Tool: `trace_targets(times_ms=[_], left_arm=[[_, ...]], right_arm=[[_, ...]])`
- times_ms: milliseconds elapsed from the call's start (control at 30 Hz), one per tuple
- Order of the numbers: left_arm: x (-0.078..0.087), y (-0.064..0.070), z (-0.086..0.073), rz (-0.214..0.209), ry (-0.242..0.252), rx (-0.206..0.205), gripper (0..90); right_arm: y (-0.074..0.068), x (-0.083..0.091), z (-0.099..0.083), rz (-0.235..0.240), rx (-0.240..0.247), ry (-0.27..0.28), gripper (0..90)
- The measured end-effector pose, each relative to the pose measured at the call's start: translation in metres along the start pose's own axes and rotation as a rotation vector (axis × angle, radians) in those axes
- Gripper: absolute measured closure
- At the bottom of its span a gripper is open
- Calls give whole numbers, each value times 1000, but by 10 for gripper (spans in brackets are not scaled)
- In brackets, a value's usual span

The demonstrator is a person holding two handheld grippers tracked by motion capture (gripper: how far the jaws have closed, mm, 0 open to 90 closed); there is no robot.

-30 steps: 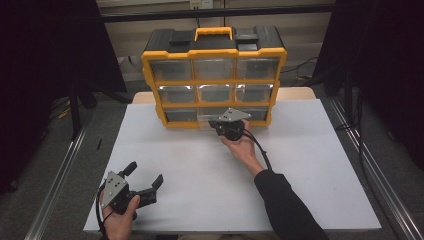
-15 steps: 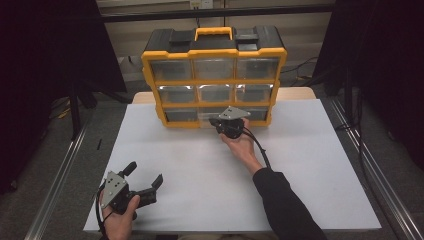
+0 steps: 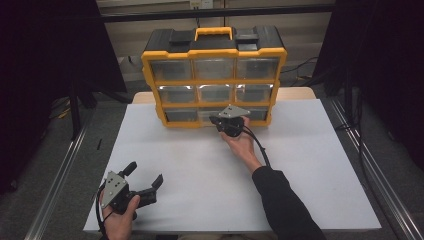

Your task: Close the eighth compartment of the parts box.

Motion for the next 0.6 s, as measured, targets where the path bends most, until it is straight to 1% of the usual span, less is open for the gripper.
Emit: trace_targets(times_ms=[133,200,267,400,500,600], left_arm=[[1,-2,0,3,-1,0,25],[1,-1,0,2,-5,-2,25],[0,0,0,0,2,2,25],[0,-1,0,2,-3,-3,25],[0,0,-1,-4,-7,-4,24],[0,0,0,0,-2,-3,25]], right_arm=[[2,-1,0,-5,0,-2,900],[3,-1,0,-10,-3,-3,900],[4,-2,0,-12,-5,-2,900],[6,-3,0,-20,-6,-3,900],[7,-5,0,-24,-5,-4,900],[8,-6,1,-27,-4,-7,900]])
Point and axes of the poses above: each handheld gripper's, and its own axes: x roughly backward along the jaws, z roughly out of its top, y roughly to its right, the point moved 8 cm from there along -x, roughly forward along the jaws, and after that the axes turned 9 degrees about -z, right-handed, at the moved point
